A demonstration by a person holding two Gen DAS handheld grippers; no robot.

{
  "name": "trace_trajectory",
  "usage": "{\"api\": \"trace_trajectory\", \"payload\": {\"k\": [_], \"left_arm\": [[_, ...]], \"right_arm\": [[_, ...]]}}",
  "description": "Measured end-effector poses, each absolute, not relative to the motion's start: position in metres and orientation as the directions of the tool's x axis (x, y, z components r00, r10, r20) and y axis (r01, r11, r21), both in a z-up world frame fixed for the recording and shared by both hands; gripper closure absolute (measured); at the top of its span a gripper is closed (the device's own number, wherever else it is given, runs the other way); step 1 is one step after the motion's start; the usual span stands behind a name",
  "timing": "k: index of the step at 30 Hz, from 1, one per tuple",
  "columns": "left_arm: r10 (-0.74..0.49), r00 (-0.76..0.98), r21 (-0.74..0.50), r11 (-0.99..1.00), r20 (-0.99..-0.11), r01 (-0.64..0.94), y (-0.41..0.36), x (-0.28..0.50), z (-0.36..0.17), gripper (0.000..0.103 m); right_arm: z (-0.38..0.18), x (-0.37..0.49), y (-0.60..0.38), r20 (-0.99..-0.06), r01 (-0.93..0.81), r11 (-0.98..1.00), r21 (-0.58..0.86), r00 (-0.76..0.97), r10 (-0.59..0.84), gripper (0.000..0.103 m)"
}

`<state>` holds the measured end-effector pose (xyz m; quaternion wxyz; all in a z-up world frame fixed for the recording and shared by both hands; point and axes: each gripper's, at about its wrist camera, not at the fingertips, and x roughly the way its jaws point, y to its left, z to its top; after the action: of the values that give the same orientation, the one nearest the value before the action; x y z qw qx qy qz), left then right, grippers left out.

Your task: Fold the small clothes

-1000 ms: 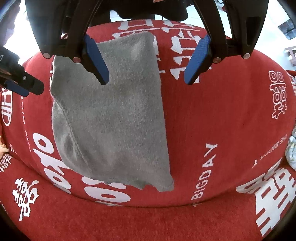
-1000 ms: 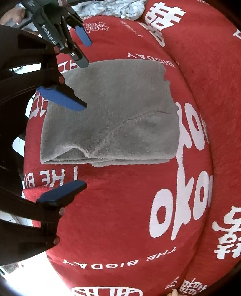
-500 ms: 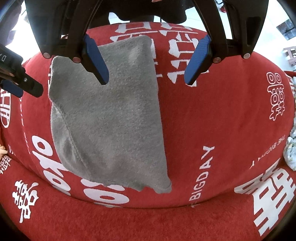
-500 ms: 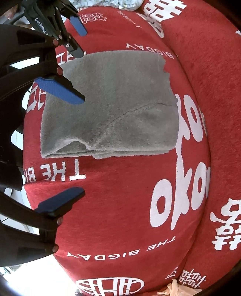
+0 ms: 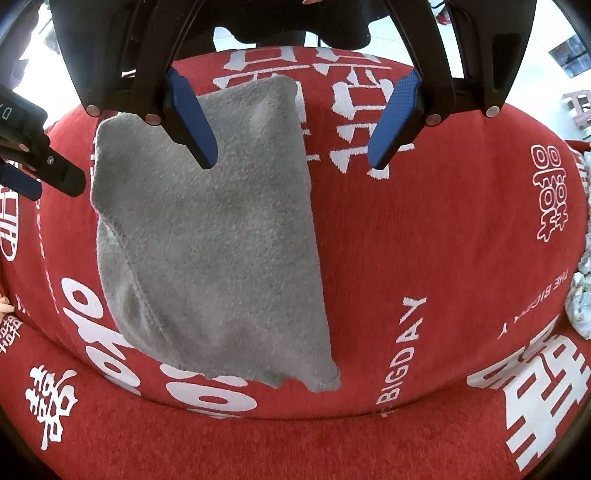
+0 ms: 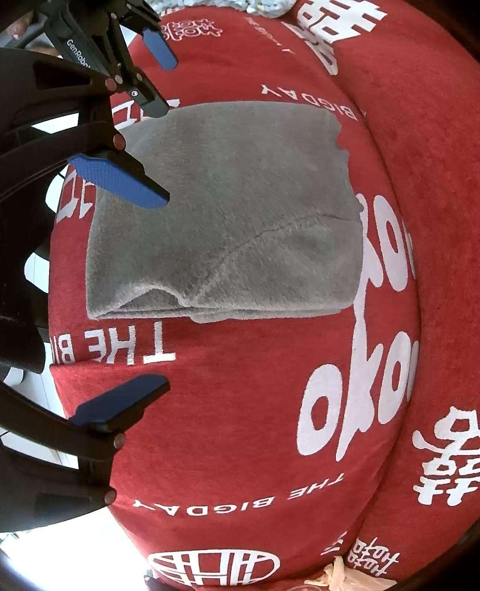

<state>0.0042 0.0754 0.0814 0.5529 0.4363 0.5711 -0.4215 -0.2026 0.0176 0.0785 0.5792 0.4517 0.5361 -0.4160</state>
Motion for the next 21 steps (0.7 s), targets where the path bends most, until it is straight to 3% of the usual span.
{"api": "trace_trajectory", "payload": {"k": [21], "left_arm": [[0.035,0.005,0.014,0.258,-0.999,0.966,0.0788,0.0052,0.0827,0.019]], "right_arm": [[0.0765,-0.1982,0.0223,-0.998,0.964,0.261,0.054,0.056,-0.002,0.010]]}}
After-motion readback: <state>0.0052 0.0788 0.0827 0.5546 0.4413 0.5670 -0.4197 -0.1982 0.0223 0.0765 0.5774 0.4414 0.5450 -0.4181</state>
